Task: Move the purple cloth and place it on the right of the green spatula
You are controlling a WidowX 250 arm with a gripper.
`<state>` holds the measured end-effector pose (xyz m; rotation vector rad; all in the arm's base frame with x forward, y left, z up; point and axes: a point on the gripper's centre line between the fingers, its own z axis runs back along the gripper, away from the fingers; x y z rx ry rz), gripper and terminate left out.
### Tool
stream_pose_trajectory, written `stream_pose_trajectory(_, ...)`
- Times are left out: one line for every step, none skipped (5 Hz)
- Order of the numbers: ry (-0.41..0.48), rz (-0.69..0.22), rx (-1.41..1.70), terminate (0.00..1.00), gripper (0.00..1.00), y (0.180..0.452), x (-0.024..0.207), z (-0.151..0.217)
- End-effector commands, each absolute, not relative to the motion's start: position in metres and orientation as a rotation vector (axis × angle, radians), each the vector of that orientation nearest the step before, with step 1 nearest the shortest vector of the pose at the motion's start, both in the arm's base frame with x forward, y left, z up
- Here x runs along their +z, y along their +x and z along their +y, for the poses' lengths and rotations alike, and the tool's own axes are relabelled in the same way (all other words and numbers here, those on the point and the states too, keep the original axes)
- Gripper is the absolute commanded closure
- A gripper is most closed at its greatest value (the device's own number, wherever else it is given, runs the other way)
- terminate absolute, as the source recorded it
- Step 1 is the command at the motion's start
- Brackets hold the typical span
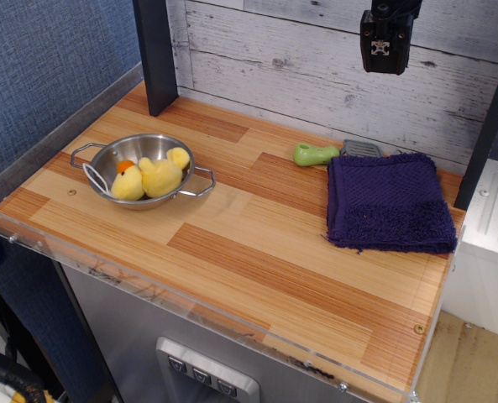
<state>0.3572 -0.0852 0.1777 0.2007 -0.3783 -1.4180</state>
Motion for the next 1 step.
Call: stream_pose_trajectory(0.23,-0.434,-1.417,1.0,0.0,0.3503,0.1973,-0.0879)
